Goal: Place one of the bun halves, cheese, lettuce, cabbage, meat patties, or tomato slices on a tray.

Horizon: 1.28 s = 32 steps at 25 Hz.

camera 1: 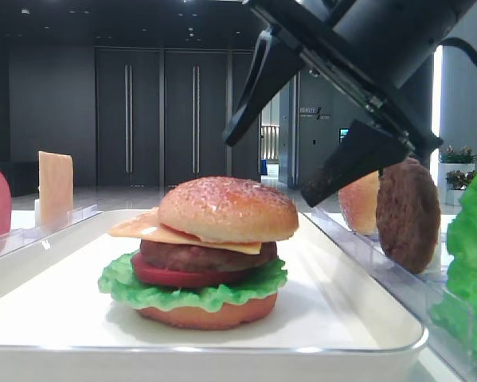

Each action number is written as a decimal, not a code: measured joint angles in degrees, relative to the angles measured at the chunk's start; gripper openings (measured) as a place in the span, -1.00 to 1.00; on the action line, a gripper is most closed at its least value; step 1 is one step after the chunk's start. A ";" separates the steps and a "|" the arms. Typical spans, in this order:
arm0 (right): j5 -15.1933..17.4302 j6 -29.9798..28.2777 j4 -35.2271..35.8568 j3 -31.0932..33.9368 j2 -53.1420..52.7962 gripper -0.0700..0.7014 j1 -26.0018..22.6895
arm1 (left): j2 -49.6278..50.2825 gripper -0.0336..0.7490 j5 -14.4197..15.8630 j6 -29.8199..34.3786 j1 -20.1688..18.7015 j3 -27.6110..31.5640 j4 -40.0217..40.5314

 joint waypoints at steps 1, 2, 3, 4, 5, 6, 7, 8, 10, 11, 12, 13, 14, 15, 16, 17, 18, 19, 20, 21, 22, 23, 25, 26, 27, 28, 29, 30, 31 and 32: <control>0.75 1.33 -1.35 -0.34 -0.29 0.56 0.09 | 0.00 0.40 0.00 0.00 0.00 0.00 0.00; 0.75 2.35 -2.81 -0.68 -0.62 0.56 0.13 | 0.00 0.40 0.00 0.00 0.00 0.00 0.00; 0.94 3.85 -4.14 -1.02 -1.05 0.56 0.13 | 0.00 0.40 0.00 0.00 0.00 0.00 0.00; 1.18 5.40 -5.85 -1.50 -1.58 0.56 0.13 | 0.00 0.40 0.00 0.00 0.00 0.00 0.00; 1.43 6.77 -7.60 -1.98 -2.29 0.56 0.13 | 0.00 0.40 0.00 0.00 0.00 0.00 0.00; 1.90 8.41 -9.02 -2.50 -2.94 0.56 0.13 | 0.00 0.40 0.00 0.00 0.00 0.00 0.00; 2.42 10.12 -10.94 -2.96 -3.76 0.56 0.13 | 0.00 0.40 0.00 0.00 0.00 0.00 0.00; 3.02 11.94 -13.12 -3.57 -4.58 0.56 0.13 | 0.00 0.40 0.00 0.00 0.00 0.00 0.00; 4.82 15.73 -17.71 -5.01 -5.90 0.56 0.13 | 0.00 0.40 0.00 0.00 0.00 0.00 0.00; 5.86 17.89 -20.52 -5.83 -6.52 0.56 0.13 | 0.00 0.40 0.00 0.00 0.00 0.00 0.00; 7.04 20.09 -23.40 -6.65 -7.07 0.56 0.13 | 0.00 0.40 0.00 0.00 0.00 0.00 0.00; 8.30 21.98 -25.79 -7.45 -7.51 0.56 0.13 | 0.00 0.40 0.00 0.00 0.00 0.00 0.00; 9.16 24.31 -28.70 -8.08 -8.07 0.56 0.13 | 0.00 0.40 0.00 0.00 0.00 0.00 0.00; 10.17 26.42 -31.52 -8.84 -8.66 0.56 0.13 | 0.00 0.40 0.00 0.00 0.00 0.00 0.00; 11.16 27.76 -34.02 -9.56 -9.19 0.56 0.13 | 0.00 0.40 0.00 0.00 0.00 0.00 0.00; 11.92 28.69 -35.94 -10.21 -9.87 0.56 0.13 | 0.00 0.40 0.00 0.00 0.00 0.00 0.00; 12.76 29.38 -38.16 -11.00 -10.52 0.56 0.13 | 0.00 0.40 0.00 0.00 0.00 0.00 0.00; 13.82 30.17 -40.37 -11.79 -11.18 0.56 0.13 | 0.00 0.40 0.00 0.00 0.00 0.00 0.00; 14.91 31.22 -42.84 -12.52 -11.62 0.56 0.13 | 0.00 0.40 0.00 0.00 0.00 0.00 0.00; 15.97 32.58 -45.14 -13.18 -12.08 0.56 0.13 | 0.00 0.40 0.00 0.00 0.00 0.00 0.00; 17.39 34.08 -48.13 -13.92 -12.41 0.56 0.13 | 0.00 0.40 0.00 0.00 0.00 0.00 0.00; 18.84 35.54 -51.37 -14.58 -12.62 0.56 0.13 | 0.00 0.40 0.00 0.00 0.00 0.00 0.00; 21.61 38.69 -56.94 -15.63 -12.89 0.56 0.13 | 0.00 0.40 0.00 0.00 0.00 0.00 0.00; 23.00 39.81 -59.47 -16.03 -12.89 0.56 0.08 | 0.00 0.40 0.00 0.00 0.00 0.00 0.00; 24.04 40.35 -61.87 -16.23 -12.89 0.56 -0.08 | 0.00 0.40 0.00 0.00 0.00 0.00 0.00; 24.49 40.54 -63.00 -16.35 -12.89 0.56 -0.60 | 0.00 0.40 0.00 0.00 0.00 0.00 0.00; 24.76 40.55 -63.93 -16.35 -12.89 0.56 -1.43 | 0.00 0.40 0.00 0.00 0.00 0.00 0.00; 24.95 40.55 -64.44 -16.35 -12.89 0.56 -2.33 | 0.00 0.40 0.00 0.00 0.00 0.00 0.00; 24.95 40.60 -64.69 -16.35 -12.89 0.56 -3.67 | 0.00 0.40 0.00 0.00 0.00 0.00 0.00; 24.95 40.60 -64.69 -16.35 -12.89 0.56 -5.32 | 0.00 0.40 0.00 0.00 0.00 0.00 0.00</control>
